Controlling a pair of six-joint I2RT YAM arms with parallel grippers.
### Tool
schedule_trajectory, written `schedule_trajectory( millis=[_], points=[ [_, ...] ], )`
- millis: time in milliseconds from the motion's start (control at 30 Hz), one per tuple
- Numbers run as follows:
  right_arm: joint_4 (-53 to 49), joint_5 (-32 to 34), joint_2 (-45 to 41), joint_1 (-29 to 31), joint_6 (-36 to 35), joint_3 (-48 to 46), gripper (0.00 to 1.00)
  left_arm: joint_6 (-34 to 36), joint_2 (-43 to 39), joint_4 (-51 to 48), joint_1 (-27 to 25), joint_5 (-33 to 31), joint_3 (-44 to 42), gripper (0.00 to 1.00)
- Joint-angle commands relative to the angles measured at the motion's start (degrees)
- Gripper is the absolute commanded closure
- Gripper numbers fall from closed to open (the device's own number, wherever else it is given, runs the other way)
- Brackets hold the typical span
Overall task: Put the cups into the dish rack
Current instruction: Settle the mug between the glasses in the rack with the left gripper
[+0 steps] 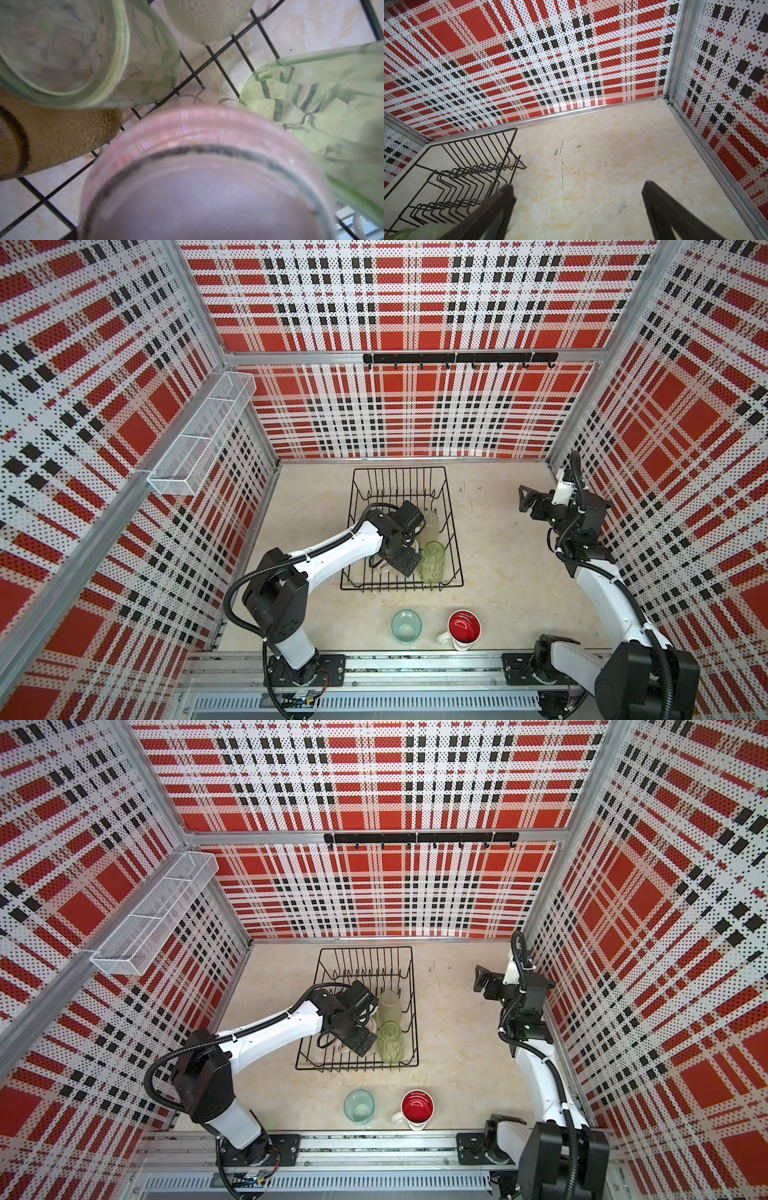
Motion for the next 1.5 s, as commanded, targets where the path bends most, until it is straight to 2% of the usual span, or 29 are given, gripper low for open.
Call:
schedule_trajectory(
  millis=[0,200,867,1100,1467],
  points=[
    [-0.4,-0.1,-0.4,-0.5,-0.7,1.0,0.00,0.8,-2.3,-0.2,0.0,2.1,1.8,0.09],
    [-0.5,-0.1,-0.2,-0.5,-0.7,0.9,0.00,0.2,-3.9,0.1,-0.3,4.8,0.8,0.10],
    [-0.2,-1.1,0.2,-0.5,-0.4,0.8,0.00,-4.0,-7.3,-1.8,-0.7,6.3,-3.8,0.12],
    [0.3,-1.7,0.3,-0.4,-0.1,0.5,0.00,-5.7,-8.9,-1.5,-0.9,8.6,-5.1,0.14],
    [0.7,-3.2,1.2,-0.5,0.7,0.7,0.00,-7.7,-11.4,4.6,-1.3,15.7,-7.1,0.15]
  ],
)
